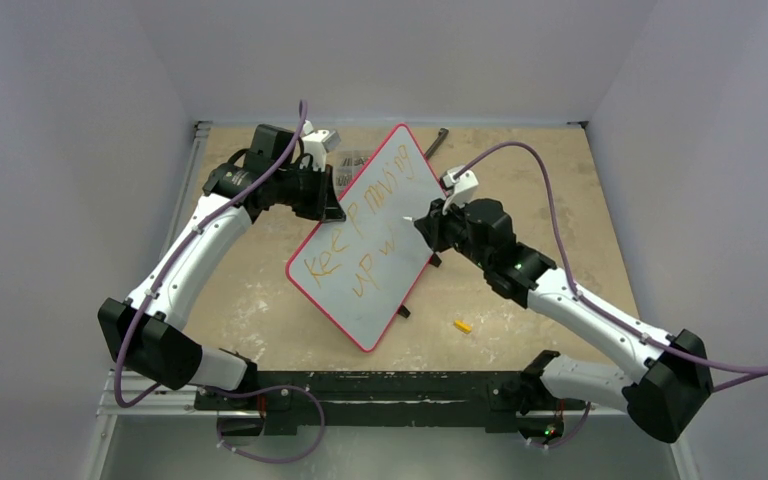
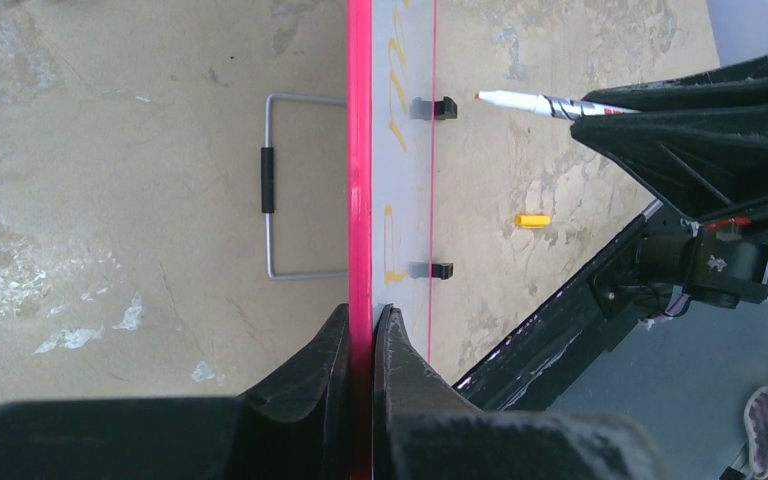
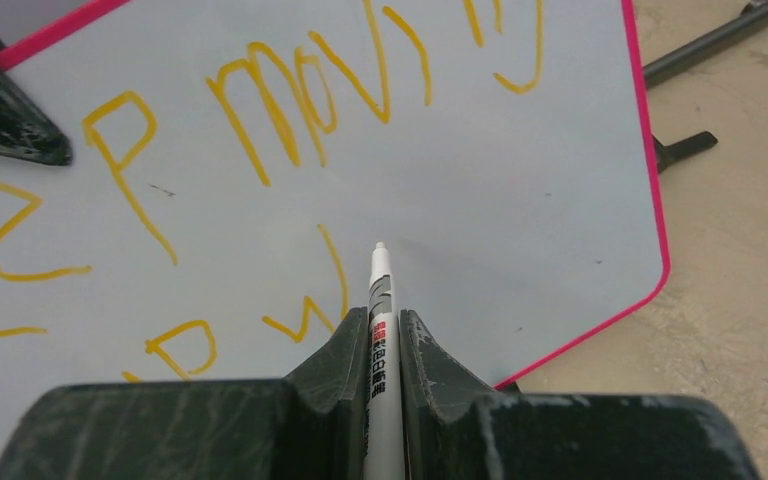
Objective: Write a sentence on the whiteboard
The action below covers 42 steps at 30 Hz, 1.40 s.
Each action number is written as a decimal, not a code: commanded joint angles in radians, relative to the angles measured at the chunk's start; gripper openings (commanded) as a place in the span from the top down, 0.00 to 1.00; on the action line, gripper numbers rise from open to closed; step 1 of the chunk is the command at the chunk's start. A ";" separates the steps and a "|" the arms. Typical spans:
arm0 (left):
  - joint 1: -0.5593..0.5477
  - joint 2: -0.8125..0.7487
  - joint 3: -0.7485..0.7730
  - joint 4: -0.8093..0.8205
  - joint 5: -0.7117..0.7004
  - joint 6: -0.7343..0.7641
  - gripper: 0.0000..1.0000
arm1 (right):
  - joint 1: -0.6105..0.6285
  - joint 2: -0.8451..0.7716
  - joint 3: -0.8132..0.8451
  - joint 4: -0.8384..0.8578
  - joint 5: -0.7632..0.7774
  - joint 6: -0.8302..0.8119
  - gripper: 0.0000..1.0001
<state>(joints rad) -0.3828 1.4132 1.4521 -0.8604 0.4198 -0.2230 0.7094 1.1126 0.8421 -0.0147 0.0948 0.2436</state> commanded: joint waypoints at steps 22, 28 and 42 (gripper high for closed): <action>-0.001 0.000 0.001 0.010 -0.128 0.097 1.00 | -0.034 0.139 0.050 0.076 -0.073 -0.022 1.00; -0.002 0.000 0.001 0.010 -0.128 0.097 1.00 | -0.034 0.134 0.045 0.081 -0.103 -0.040 1.00; -0.002 -0.001 -0.001 0.011 -0.133 0.097 1.00 | -0.033 0.099 -0.048 0.085 -0.219 -0.023 1.00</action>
<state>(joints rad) -0.3824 1.4132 1.4521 -0.8623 0.4122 -0.2237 0.6662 1.2407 0.8307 0.0330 -0.0391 0.2119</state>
